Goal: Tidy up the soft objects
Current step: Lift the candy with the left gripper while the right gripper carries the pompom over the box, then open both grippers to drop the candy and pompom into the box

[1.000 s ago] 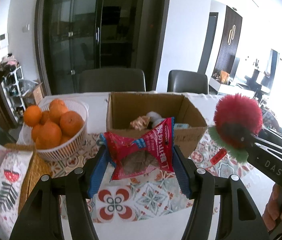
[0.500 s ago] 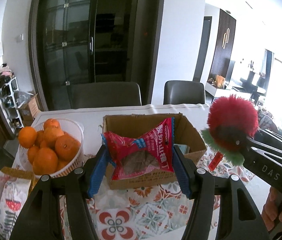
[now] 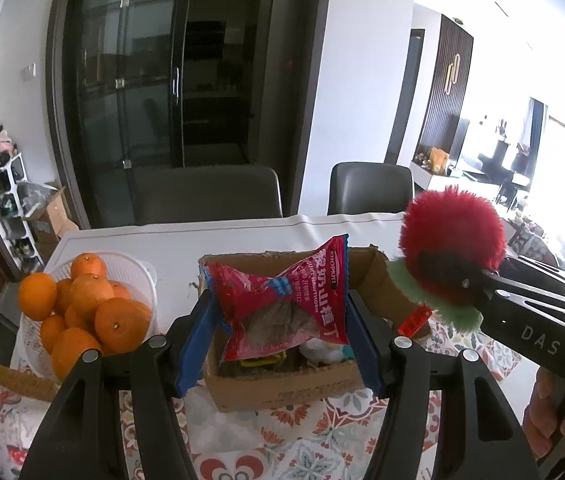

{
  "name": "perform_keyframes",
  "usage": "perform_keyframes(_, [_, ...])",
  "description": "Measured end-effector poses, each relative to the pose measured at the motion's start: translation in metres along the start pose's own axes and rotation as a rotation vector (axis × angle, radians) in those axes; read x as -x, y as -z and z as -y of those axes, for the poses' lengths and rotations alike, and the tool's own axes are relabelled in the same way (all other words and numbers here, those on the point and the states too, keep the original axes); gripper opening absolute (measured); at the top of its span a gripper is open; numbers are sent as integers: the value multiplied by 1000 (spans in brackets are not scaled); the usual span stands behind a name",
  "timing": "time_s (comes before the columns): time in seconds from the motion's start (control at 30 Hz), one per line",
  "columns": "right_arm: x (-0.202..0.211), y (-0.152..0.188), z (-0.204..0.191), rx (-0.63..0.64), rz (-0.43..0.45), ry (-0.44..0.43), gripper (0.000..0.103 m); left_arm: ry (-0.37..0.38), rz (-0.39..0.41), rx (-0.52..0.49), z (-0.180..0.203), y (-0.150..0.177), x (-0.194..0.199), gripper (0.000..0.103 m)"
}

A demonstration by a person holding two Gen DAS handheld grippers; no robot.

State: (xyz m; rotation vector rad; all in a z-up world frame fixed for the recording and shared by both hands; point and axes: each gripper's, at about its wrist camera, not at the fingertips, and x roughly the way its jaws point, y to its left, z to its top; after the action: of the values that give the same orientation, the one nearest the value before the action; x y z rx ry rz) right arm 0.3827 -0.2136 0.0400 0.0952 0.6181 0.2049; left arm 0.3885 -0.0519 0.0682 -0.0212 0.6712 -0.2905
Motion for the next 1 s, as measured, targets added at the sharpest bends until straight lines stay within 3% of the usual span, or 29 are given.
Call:
perform_keyframes(0.57, [-77, -8, 14, 11, -172, 16, 38, -16, -125, -75, -5, -5, -72, 63])
perform_keyframes(0.8, [-101, 0, 29, -9, -237, 14, 39, -15, -191, -94, -3, 2, -94, 74])
perform_keyframes(0.9, [-108, 1, 32, -12, -250, 9, 42, -25, -194, -103, -1, 6, -94, 79])
perform_keyframes(1.0, [-111, 2, 33, -7, -256, 2, 55, -67, -167, -108, -4, 7, -87, 85])
